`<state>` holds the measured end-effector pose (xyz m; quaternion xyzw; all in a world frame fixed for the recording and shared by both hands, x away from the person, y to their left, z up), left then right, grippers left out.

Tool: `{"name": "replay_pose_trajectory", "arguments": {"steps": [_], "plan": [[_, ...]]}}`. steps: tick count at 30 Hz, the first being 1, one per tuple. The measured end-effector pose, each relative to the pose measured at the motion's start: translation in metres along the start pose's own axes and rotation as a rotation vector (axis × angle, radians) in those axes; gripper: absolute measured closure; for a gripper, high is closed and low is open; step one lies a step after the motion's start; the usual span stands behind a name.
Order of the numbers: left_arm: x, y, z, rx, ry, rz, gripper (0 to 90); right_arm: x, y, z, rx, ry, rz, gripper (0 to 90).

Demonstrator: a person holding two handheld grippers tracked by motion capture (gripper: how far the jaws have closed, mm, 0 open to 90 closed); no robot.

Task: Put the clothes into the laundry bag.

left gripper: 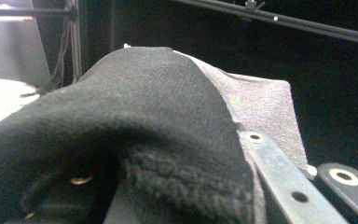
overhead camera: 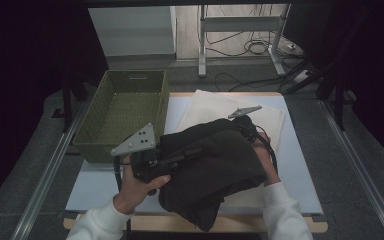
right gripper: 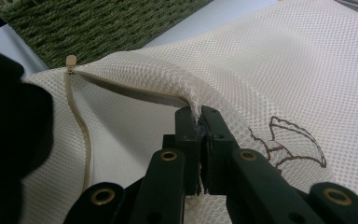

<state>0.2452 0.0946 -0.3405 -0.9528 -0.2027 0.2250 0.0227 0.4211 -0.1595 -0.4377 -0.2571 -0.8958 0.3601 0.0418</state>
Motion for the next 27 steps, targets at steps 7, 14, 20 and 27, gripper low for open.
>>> {"name": "replay_pose_trajectory", "arguments": {"steps": [7, 14, 20, 27], "plan": [[0.01, 0.014, 0.019, 0.036, -0.045, 0.0, 80.0, 0.0, -0.002, 0.0, -0.008, 0.006, -0.003, 86.3], [0.022, 0.021, 0.031, 0.065, -0.08, -0.022, 79.9, -0.001, -0.005, -0.001, -0.02, 0.009, -0.007, 86.3], [0.034, 0.026, 0.043, 0.084, -0.102, -0.039, 79.9, 0.0, -0.007, -0.002, -0.026, 0.007, -0.008, 86.3], [0.044, 0.032, 0.051, 0.093, -0.13, -0.043, 79.9, -0.001, -0.009, -0.002, -0.032, 0.009, -0.007, 86.3]]}}
Point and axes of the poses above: each handheld gripper's, and its own axes: y roughly forward along the jaws, z roughly out of its underside, x roughly to its left, the point moved 1 cm from there along y, roughly forward along the jaws, and after that the axes turned 15 degrees about -y, right-handed, at the moved point
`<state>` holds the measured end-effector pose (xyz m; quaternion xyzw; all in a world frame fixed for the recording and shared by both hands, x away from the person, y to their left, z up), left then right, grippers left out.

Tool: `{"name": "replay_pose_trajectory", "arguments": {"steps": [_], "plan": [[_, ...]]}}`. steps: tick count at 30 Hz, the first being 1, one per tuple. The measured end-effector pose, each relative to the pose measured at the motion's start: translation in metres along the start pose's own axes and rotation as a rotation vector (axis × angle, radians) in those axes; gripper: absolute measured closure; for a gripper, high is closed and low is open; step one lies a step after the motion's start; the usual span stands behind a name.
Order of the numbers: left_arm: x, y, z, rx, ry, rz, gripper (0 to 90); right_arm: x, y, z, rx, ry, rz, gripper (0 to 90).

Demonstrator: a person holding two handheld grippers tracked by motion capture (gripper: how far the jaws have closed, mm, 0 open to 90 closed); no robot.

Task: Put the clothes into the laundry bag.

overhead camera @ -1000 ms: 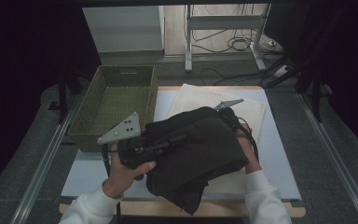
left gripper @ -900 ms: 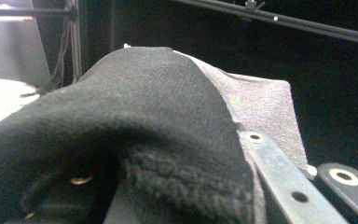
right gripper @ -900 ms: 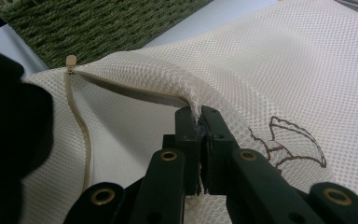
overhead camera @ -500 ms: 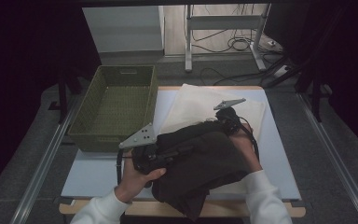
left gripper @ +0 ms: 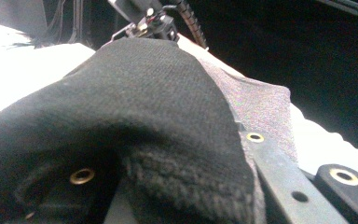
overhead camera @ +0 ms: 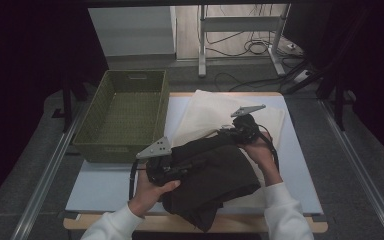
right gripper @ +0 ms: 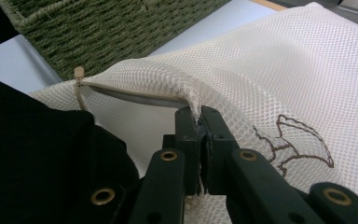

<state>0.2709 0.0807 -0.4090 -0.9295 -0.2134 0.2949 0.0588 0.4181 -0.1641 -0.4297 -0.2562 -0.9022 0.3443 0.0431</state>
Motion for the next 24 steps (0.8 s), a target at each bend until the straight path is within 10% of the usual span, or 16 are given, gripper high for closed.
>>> {"name": "replay_pose_trajectory", "arguments": {"steps": [24], "plan": [[0.03, 0.035, 0.03, 0.111, -0.037, -0.135, 79.4, 0.003, -0.01, -0.005, -0.034, -0.007, -0.011, 86.7]]}}
Point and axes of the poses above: each handheld gripper's, and its own axes: y roughly forward along the jaws, z roughly out of its underside, x roughly to its left, the point moved 1 cm from there along y, roughly forward along the jaws, and after that the axes turned 15 degrees about -y, right-handed, at the moved point
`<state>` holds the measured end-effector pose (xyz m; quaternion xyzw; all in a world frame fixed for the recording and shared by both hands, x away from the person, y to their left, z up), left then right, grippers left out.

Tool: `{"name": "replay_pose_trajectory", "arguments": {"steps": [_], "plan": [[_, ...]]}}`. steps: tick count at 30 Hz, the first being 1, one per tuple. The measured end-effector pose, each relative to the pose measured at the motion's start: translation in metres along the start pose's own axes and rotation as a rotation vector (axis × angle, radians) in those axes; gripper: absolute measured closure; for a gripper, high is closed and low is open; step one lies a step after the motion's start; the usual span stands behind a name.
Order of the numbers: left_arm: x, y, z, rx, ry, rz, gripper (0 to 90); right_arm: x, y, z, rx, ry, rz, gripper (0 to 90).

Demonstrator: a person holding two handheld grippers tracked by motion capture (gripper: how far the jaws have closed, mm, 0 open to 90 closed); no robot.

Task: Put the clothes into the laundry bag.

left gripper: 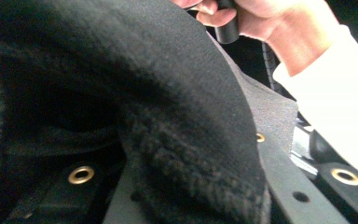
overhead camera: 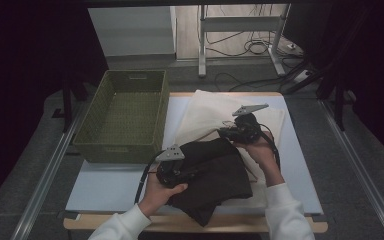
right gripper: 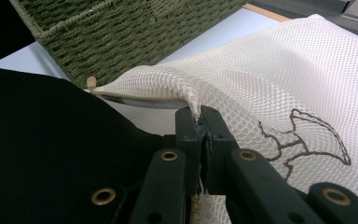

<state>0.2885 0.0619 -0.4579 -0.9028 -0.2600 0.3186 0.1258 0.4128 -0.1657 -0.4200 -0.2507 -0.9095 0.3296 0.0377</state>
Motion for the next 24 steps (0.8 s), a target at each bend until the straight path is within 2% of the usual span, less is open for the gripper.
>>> {"name": "replay_pose_trajectory", "arguments": {"steps": [6, 9, 17, 22, 24], "plan": [[0.004, 0.009, -0.002, 0.007, -0.002, -0.043, 79.2, 0.001, -0.002, -0.001, -0.004, -0.004, -0.003, 86.7], [0.006, 0.012, -0.004, 0.008, -0.008, -0.05, 79.1, 0.001, -0.003, -0.001, -0.005, -0.003, -0.003, 86.7], [0.007, 0.016, -0.007, 0.004, 0.008, -0.075, 79.0, 0.001, -0.004, -0.002, -0.003, -0.004, -0.005, 86.8], [0.012, 0.019, -0.011, 0.002, -0.001, -0.089, 78.9, 0.003, -0.005, -0.003, -0.009, -0.003, -0.009, 86.8], [0.013, 0.021, -0.011, -0.008, 0.006, -0.105, 78.9, 0.003, -0.006, -0.004, -0.009, -0.005, -0.011, 86.8]]}}
Point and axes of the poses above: each handheld gripper's, and its own axes: y roughly forward along the jaws, z roughly out of its underside, x roughly to its left, the point moved 1 cm from there along y, roughly forward along the jaws, and after that the axes turned 15 degrees about -y, right-handed, at the moved point
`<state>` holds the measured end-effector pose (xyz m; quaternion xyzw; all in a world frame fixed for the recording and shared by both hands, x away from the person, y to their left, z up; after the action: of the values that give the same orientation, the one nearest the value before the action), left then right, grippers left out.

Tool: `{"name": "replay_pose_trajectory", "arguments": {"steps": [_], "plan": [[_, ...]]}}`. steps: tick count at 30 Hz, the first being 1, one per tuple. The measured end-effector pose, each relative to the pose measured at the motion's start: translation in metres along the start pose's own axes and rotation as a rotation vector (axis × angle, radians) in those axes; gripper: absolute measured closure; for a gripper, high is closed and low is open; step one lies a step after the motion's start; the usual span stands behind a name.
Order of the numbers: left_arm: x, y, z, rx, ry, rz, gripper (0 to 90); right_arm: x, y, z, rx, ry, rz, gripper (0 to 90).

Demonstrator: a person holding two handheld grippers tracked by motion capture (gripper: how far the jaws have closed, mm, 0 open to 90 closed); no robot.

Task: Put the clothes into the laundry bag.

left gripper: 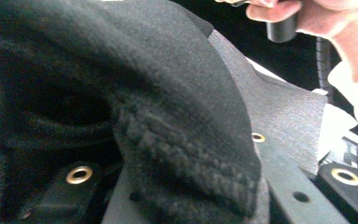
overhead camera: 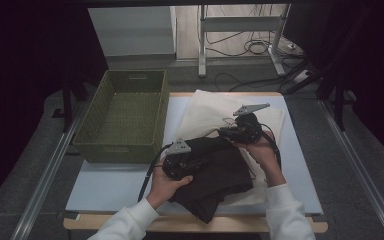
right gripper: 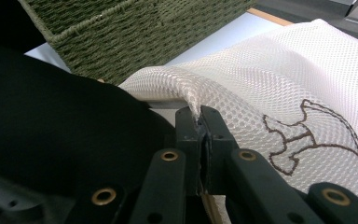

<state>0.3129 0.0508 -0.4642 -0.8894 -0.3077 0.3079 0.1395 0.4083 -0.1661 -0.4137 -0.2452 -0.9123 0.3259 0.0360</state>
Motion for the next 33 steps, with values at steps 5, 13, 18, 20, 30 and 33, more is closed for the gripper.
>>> {"name": "replay_pose_trajectory", "arguments": {"steps": [5, 13, 18, 20, 30, 33], "plan": [[0.002, 0.006, -0.004, -0.014, 0.009, -0.031, 78.8, 0.0, 0.0, 0.0, 0.005, -0.003, -0.003, 86.8], [0.008, 0.019, -0.014, -0.003, 0.031, -0.091, 78.8, 0.005, 0.001, -0.002, 0.016, -0.015, -0.013, 87.1], [0.01, 0.025, -0.017, -0.004, 0.029, -0.106, 78.7, 0.007, 0.001, -0.003, 0.023, -0.023, -0.009, 87.1], [0.01, 0.028, -0.018, -0.007, 0.037, -0.118, 78.6, 0.006, 0.001, -0.002, 0.023, -0.02, -0.01, 87.1], [0.012, 0.041, -0.027, -0.001, 0.037, -0.142, 78.6, 0.006, -0.001, -0.002, 0.017, -0.015, -0.012, 87.2], [0.009, 0.043, -0.03, -0.005, 0.054, -0.156, 78.6, 0.006, -0.002, -0.003, 0.009, -0.009, -0.012, 87.2]]}}
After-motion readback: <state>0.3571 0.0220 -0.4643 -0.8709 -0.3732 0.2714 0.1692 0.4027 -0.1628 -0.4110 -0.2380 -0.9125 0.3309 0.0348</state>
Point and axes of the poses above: each handheld gripper's, and its own axes: y roughly forward along the jaws, z roughly out of its underside, x roughly to its left, the point moved 1 cm from there along y, roughly forward along the jaws, and after that the axes turned 15 degrees about -y, right-handed, at the moved point
